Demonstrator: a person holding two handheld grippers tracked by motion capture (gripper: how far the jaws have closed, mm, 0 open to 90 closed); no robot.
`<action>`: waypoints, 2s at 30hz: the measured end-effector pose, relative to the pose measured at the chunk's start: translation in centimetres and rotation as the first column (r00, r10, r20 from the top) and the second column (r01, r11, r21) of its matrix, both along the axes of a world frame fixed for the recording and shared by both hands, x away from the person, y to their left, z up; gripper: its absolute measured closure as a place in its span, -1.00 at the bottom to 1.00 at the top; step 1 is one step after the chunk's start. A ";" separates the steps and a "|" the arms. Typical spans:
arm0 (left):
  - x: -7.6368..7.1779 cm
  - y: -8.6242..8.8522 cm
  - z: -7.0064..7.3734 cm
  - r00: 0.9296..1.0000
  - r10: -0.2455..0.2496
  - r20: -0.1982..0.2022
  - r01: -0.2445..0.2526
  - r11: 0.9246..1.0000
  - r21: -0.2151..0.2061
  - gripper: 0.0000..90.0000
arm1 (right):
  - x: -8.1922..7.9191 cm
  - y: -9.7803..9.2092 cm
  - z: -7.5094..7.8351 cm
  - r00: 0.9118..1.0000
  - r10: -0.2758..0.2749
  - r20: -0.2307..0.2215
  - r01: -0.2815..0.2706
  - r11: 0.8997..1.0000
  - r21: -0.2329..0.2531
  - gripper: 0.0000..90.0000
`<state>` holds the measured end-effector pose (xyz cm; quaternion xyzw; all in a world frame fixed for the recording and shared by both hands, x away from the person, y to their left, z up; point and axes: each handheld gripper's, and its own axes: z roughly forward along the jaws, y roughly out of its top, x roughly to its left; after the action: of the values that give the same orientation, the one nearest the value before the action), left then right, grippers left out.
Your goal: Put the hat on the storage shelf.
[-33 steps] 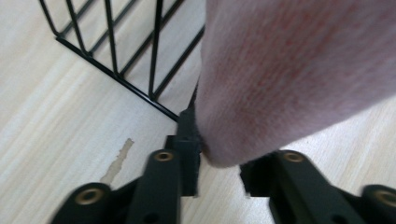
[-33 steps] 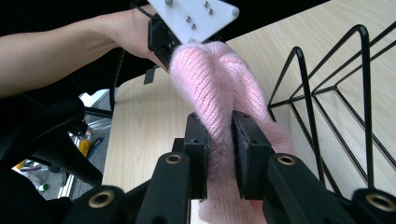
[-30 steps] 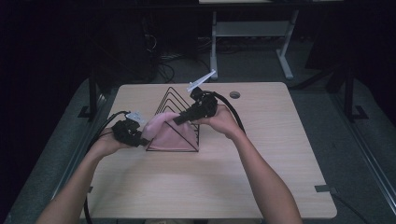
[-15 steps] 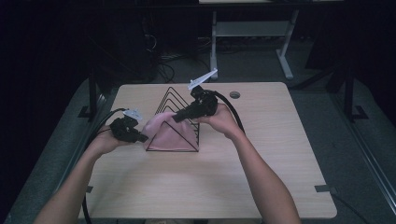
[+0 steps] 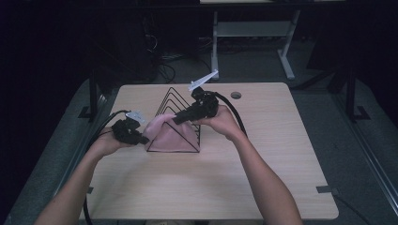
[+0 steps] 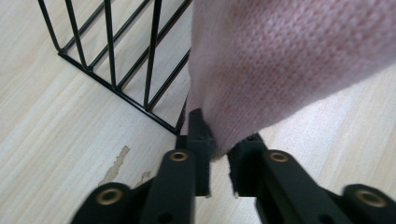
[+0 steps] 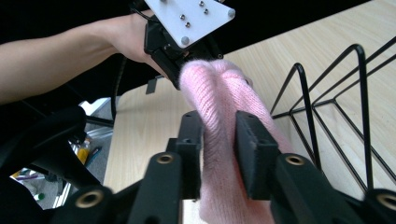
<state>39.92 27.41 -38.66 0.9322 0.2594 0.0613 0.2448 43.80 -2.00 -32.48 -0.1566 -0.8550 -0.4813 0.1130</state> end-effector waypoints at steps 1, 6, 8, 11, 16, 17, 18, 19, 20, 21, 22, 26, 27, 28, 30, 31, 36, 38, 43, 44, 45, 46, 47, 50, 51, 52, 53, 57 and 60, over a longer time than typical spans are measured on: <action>-0.1 0.1 0.1 1.000 0.011 0.008 -0.011 1.000 -0.009 0.62 | -0.1 -0.2 0.1 1.000 -0.010 -0.003 0.010 1.000 0.006 0.46; -0.3 0.6 0.7 0.999 0.033 0.012 -0.033 0.999 -0.033 0.48 | -0.3 -2.0 0.7 0.998 -0.065 0.008 0.064 0.998 0.028 0.23; -0.6 0.8 0.9 0.999 0.040 0.015 -0.039 0.998 -0.048 0.41 | -0.6 -3.4 0.8 0.995 -0.099 0.014 0.099 0.994 0.035 0.11; -0.7 1.0 1.1 0.999 0.051 0.011 -0.051 0.997 -0.057 0.35 | -0.7 -4.2 0.7 0.993 -0.119 0.014 0.119 0.993 0.024 0.02; -1.1 1.3 0.9 0.997 0.072 0.016 -0.071 0.995 -0.065 0.26 | -1.2 -6.2 0.4 0.983 -0.179 0.033 0.179 0.984 0.006 -0.08; -1.2 1.3 0.9 0.997 0.077 0.018 -0.076 0.995 -0.069 0.24 | -1.4 -6.8 0.3 0.981 -0.192 0.037 0.192 0.981 0.001 -0.09; -1.2 1.4 0.9 0.997 0.072 0.020 -0.070 0.996 -0.062 0.23 | -1.4 -7.1 0.2 0.979 -0.198 0.044 0.198 0.980 0.001 -0.10; -1.3 1.5 0.9 0.997 0.081 0.017 -0.079 0.994 -0.071 0.22 | -1.5 -7.5 0.1 0.977 -0.208 0.042 0.208 0.978 -0.002 -0.12; -1.4 1.5 0.9 0.996 0.084 0.018 -0.083 0.994 -0.067 0.20 | -1.6 -7.9 0.0 0.975 -0.217 0.044 0.218 0.976 -0.005 -0.14; -1.5 1.5 0.9 0.996 0.085 0.021 -0.084 0.994 -0.069 0.18 | -1.7 -8.4 -0.2 0.972 -0.232 0.042 0.233 0.972 -0.009 -0.16; -1.6 1.6 1.0 0.996 0.087 0.023 -0.085 0.993 -0.078 0.18 | -1.7 -8.7 -0.3 0.971 -0.237 0.043 0.237 0.971 -0.013 -0.17; -1.7 1.7 1.1 0.996 0.091 0.021 -0.089 0.992 -0.084 0.07 | -2.1 -10.3 -0.7 0.961 -0.275 0.040 0.276 0.961 -0.025 -0.23; -1.8 1.7 1.1 0.996 0.086 0.022 -0.084 0.993 -0.085 0.04 | -2.5 -11.1 -0.9 0.955 -0.292 0.047 0.294 0.955 -0.030 -0.24; -1.9 1.7 1.0 0.996 0.086 0.019 -0.084 0.993 -0.084 0.04 | -2.5 -11.1 -0.9 0.955 -0.292 0.047 0.294 0.955 -0.030 -0.24; -2.1 1.7 0.9 0.997 0.081 0.016 -0.080 0.994 -0.079 0.01 | -2.7 -11.7 -1.1 0.951 -0.304 0.045 0.306 0.951 -0.037 -0.25; -2.1 1.8 0.9 0.997 0.078 0.016 -0.076 0.994 -0.074 0.00 | -2.9 -12.1 -1.3 0.949 -0.310 0.049 0.312 0.949 -0.044 -0.25; -2.5 2.0 0.8 0.996 0.083 0.019 -0.082 0.994 -0.075 -0.09 | -3.6 -13.8 -1.8 0.939 -0.340 0.040 0.342 0.938 -0.047 -0.27; -2.7 2.0 0.7 0.995 0.094 0.017 -0.092 0.992 -0.086 -0.10 | -3.9 -14.6 -1.9 0.936 -0.350 0.039 0.352 0.935 -0.050 -0.27; -3.1 2.1 0.6 0.995 0.095 0.020 -0.093 0.991 -0.093 -0.14 | -4.5 -15.9 -2.3 0.926 -0.375 0.040 0.377 0.924 -0.061 -0.30; -3.1 2.2 0.6 0.995 0.093 0.023 -0.090 0.992 -0.089 -0.15 | -4.6 -16.2 -2.4 0.925 -0.378 0.041 0.380 0.923 -0.062 -0.31; -3.2 2.2 0.6 0.995 0.095 0.024 -0.092 0.992 -0.090 -0.16 | -4.8 -16.7 -2.6 0.922 -0.385 0.039 0.387 0.920 -0.064 -0.31; -3.3 2.2 0.6 0.995 0.094 0.030 -0.091 0.992 -0.090 -0.16 | -4.8 -16.9 -2.7 0.920 -0.390 0.035 0.391 0.918 -0.064 -0.31; -3.5 2.2 0.5 0.995 0.095 0.030 -0.092 0.991 -0.094 -0.16 | -4.9 -17.2 -2.8 0.919 -0.394 0.032 0.395 0.917 -0.063 -0.31; -3.8 2.2 0.4 0.995 0.093 0.033 -0.089 0.992 -0.094 -0.17 | -5.3 -18.2 -3.2 0.913 -0.408 0.029 0.409 0.910 -0.062 -0.32; -3.9 2.2 0.3 0.995 0.096 0.031 -0.093 0.991 -0.099 -0.17 | -5.5 -18.5 -3.4 0.910 -0.414 0.023 0.415 0.908 -0.063 -0.31; -3.9 2.2 0.2 0.995 0.094 0.031 -0.091 0.991 -0.099 -0.18 | -5.5 -18.7 -3.5 0.908 -0.417 0.024 0.418 0.906 -0.065 -0.31; -4.0 2.2 0.2 0.995 0.095 0.032 -0.092 0.991 -0.097 -0.18 | -5.7 -18.9 -3.6 0.907 -0.420 0.021 0.420 0.905 -0.068 -0.31; -4.3 2.3 0.0 0.994 0.104 0.035 -0.100 0.990 -0.104 -0.19 | -6.3 -20.0 -4.3 0.900 -0.435 0.011 0.435 0.897 -0.077 -0.31; -4.6 2.5 -0.1 0.993 0.109 0.035 -0.105 0.988 -0.110 -0.19 | -6.8 -20.7 -4.9 0.895 -0.445 0.004 0.444 0.892 -0.089 -0.32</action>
<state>35.34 29.92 -38.80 0.9009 0.3069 0.0792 0.2965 37.02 -22.73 -37.40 -0.3565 -0.8160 -0.4551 0.0000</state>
